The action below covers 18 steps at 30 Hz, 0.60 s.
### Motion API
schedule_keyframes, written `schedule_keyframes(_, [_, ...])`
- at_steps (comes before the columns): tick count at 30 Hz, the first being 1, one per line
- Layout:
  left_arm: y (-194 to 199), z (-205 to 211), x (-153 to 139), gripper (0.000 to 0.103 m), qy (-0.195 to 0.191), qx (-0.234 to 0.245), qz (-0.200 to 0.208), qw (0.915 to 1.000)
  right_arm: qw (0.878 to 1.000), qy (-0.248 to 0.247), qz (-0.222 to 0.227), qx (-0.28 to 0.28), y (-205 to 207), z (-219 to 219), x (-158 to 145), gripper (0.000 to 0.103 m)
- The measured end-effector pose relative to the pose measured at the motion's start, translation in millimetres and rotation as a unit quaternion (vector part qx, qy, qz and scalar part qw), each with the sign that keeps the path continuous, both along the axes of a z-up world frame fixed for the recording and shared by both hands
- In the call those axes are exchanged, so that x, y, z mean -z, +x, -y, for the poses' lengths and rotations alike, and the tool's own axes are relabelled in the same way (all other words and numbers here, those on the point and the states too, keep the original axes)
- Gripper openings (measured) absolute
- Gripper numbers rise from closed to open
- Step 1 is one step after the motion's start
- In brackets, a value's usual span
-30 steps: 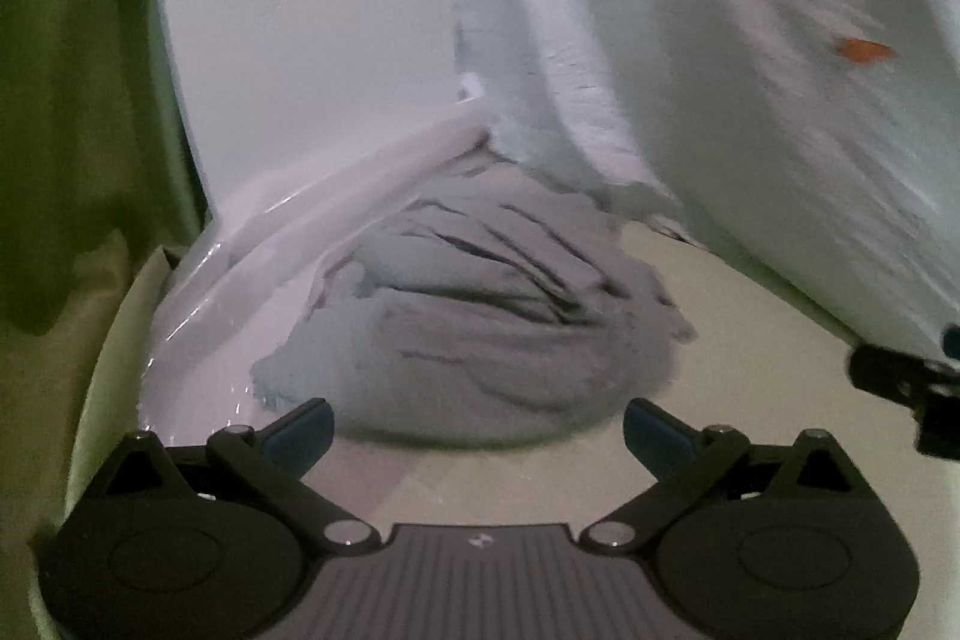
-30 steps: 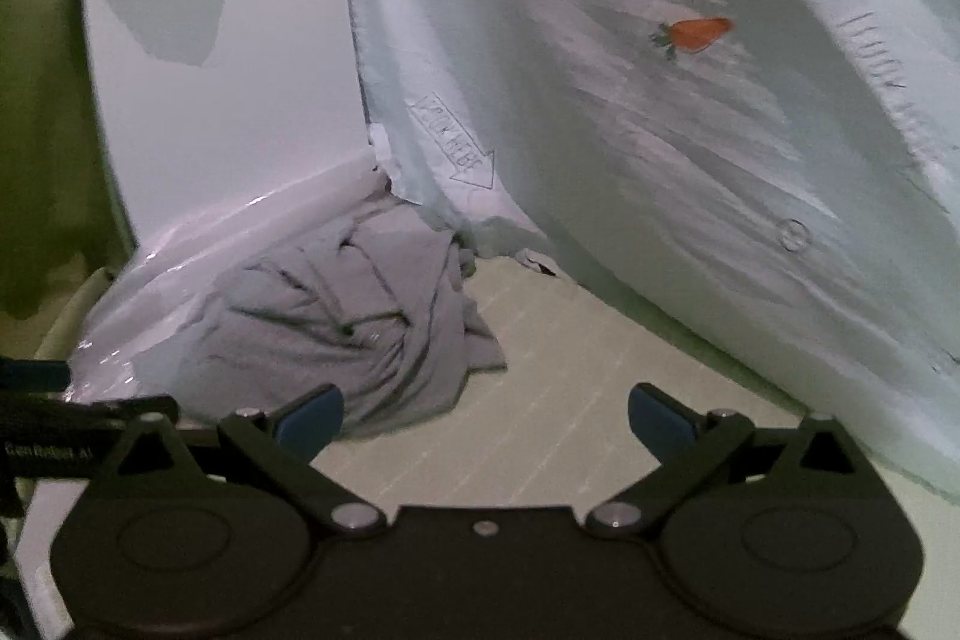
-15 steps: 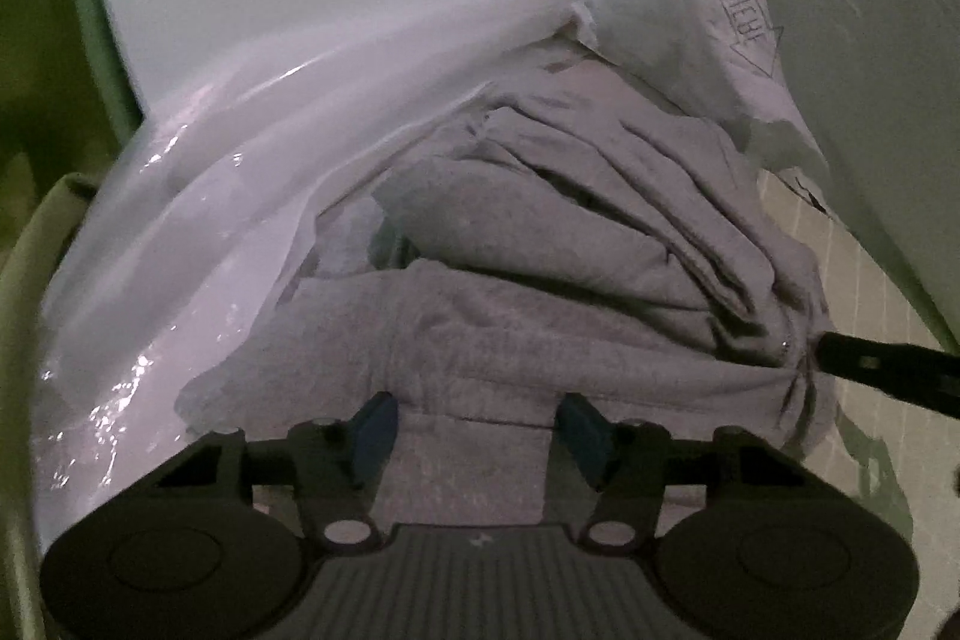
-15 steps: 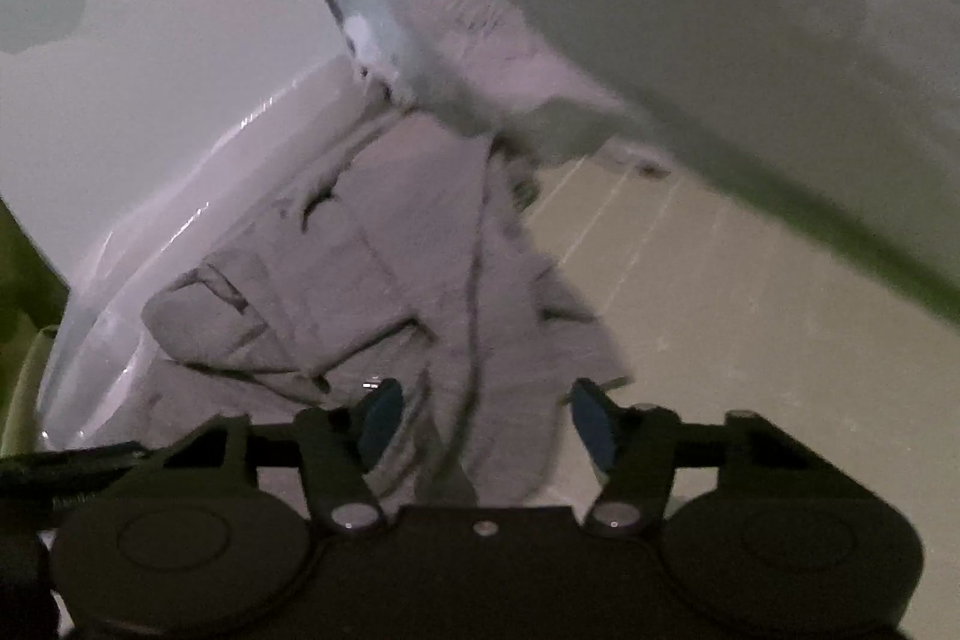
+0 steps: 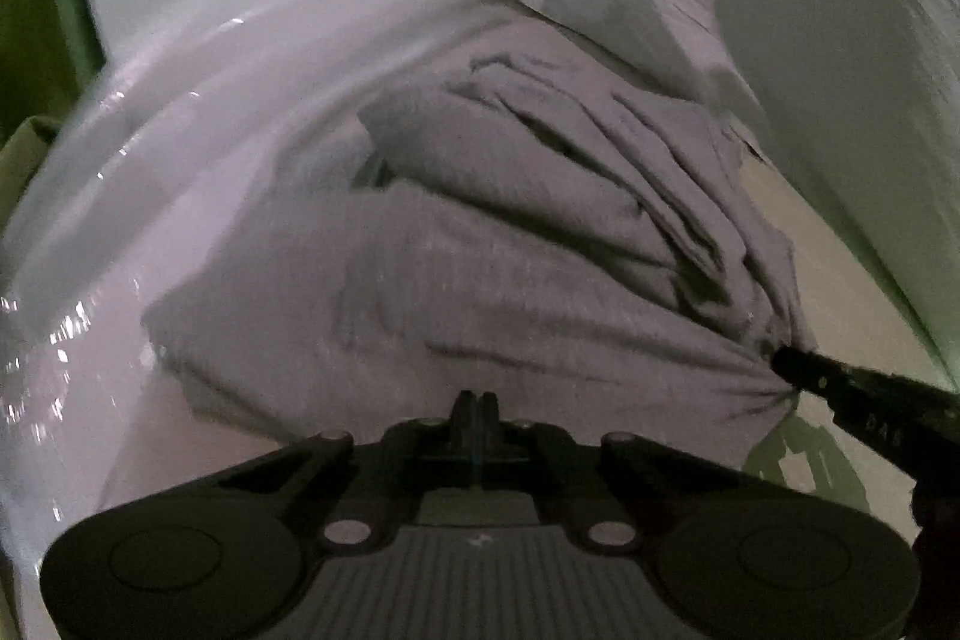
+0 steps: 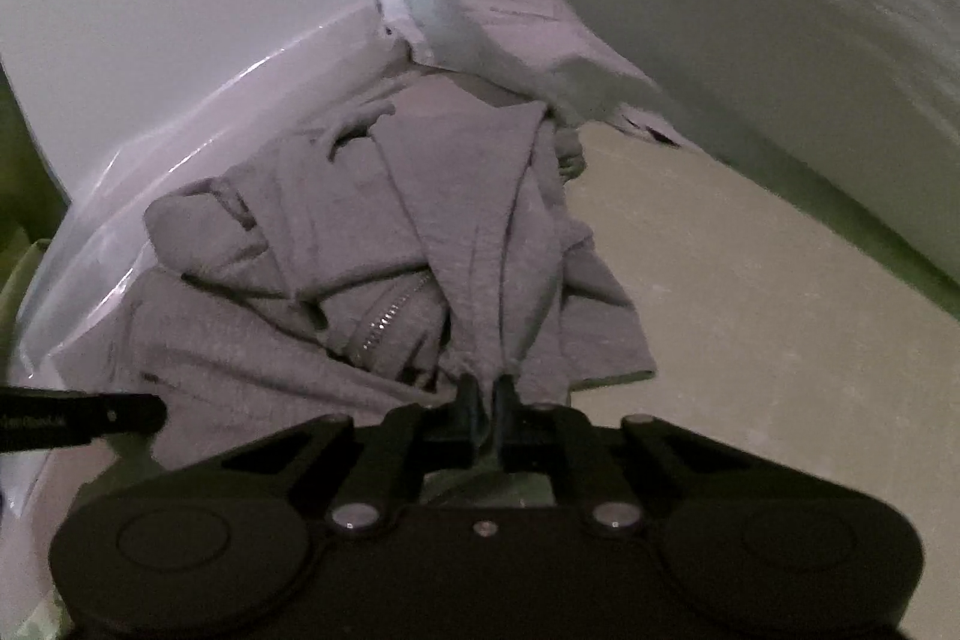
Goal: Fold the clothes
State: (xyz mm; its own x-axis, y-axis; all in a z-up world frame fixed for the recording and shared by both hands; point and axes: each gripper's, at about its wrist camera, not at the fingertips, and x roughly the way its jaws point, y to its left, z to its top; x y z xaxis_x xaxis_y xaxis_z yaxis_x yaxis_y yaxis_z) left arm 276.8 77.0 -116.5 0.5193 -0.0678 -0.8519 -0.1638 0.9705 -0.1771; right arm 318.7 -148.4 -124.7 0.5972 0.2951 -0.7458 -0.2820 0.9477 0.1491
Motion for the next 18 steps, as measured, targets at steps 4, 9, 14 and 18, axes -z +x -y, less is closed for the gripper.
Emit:
schedule_keyframes(4, [-38,37,-11,0.000,-0.010,0.040,0.001,0.9992,0.999,-0.029,0.013,0.026,-56,33,-5,0.005])
schedule_keyframes(9, [-88,88,-23,0.000,-0.017,0.096,0.002,0.9953,0.994,-0.049,0.004,0.095,-151,106,-10,0.005])
schedule_keyframes(14, [-134,138,-32,0.013,-0.011,0.138,0.004,0.9904,0.983,-0.058,-0.023,0.172,-243,183,-12,0.005])
schedule_keyframes(18, [-167,162,-40,0.028,-0.012,0.141,0.013,0.9898,0.971,-0.055,-0.047,0.230,-303,238,-15,0.005])
